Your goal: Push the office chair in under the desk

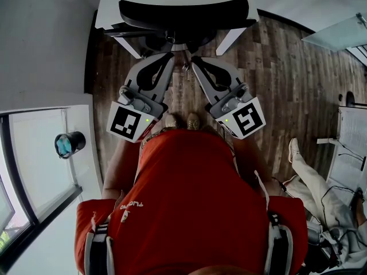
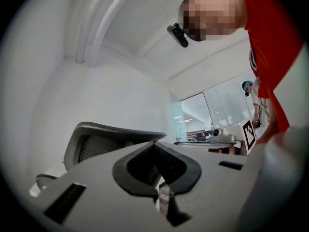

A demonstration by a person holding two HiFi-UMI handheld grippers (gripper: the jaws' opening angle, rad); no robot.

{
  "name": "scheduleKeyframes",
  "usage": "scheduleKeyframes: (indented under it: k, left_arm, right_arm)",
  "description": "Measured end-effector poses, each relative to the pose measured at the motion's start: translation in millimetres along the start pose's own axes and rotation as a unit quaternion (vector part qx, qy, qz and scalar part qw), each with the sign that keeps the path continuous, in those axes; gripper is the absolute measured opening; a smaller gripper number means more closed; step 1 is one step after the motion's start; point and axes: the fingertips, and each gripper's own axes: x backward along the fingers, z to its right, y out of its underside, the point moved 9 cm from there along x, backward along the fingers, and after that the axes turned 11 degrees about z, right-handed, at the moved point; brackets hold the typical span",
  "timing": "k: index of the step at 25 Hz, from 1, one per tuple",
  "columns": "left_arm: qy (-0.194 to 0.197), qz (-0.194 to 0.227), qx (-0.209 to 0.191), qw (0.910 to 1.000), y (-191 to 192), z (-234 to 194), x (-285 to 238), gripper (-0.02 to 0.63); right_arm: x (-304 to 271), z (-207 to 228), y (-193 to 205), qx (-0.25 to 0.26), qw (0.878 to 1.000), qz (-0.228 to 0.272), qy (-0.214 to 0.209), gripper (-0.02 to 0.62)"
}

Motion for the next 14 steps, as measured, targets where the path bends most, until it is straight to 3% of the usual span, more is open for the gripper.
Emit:
scheduleKeyframes:
  k: [14]
  left_arm:
    - [-0.006, -0.001, 0.000, 1.0000, 3.9, 0.5, -2.0, 0.009]
  right_arm:
    - [7.2, 6.6, 4.2, -0.006, 1.000, -0.001, 0.007, 0.025]
